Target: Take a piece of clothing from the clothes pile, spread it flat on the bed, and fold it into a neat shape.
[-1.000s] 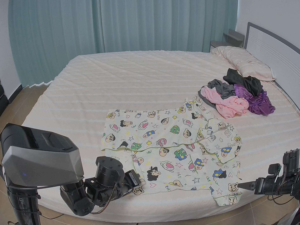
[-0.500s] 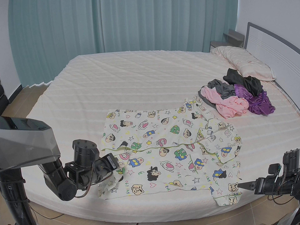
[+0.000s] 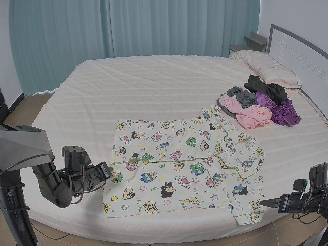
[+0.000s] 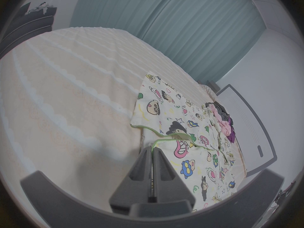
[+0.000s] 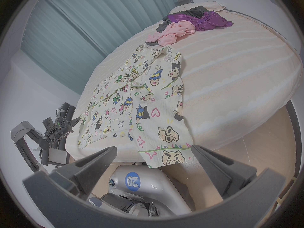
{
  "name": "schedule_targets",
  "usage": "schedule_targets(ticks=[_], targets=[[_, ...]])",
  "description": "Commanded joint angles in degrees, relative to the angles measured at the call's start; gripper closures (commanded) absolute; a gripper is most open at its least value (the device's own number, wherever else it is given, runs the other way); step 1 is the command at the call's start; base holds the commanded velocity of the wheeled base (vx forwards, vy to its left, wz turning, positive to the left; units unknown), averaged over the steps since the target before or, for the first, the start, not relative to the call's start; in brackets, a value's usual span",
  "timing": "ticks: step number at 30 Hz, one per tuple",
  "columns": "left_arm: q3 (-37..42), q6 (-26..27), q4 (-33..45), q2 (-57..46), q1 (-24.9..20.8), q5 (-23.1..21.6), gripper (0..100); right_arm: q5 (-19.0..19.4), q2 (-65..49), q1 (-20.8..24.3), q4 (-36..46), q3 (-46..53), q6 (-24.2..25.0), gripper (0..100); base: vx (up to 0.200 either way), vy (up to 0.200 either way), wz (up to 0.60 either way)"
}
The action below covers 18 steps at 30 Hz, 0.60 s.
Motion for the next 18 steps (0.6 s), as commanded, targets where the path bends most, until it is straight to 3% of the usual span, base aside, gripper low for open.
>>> schedule_targets(ticks=[1, 12, 18], targets=[[-2.2, 0.4, 0.0, 2.3, 1.6, -0.8, 100, 0.0, 0.0, 0.0, 0.0, 0.9, 0.0, 0, 0.000, 0.000, 0.00], [-6.4, 3.2, 0.4, 5.3, 3.6, -2.0, 100, 0.0, 0.2, 0.0, 0.0, 0.9, 0.0, 0, 0.000, 0.000, 0.00], [-8.6, 3.3, 1.9, 5.2, 4.0, -5.0, 100, 0.1, 0.2, 0.0, 1.4, 0.8, -0.6, 0, 0.000, 0.000, 0.00]])
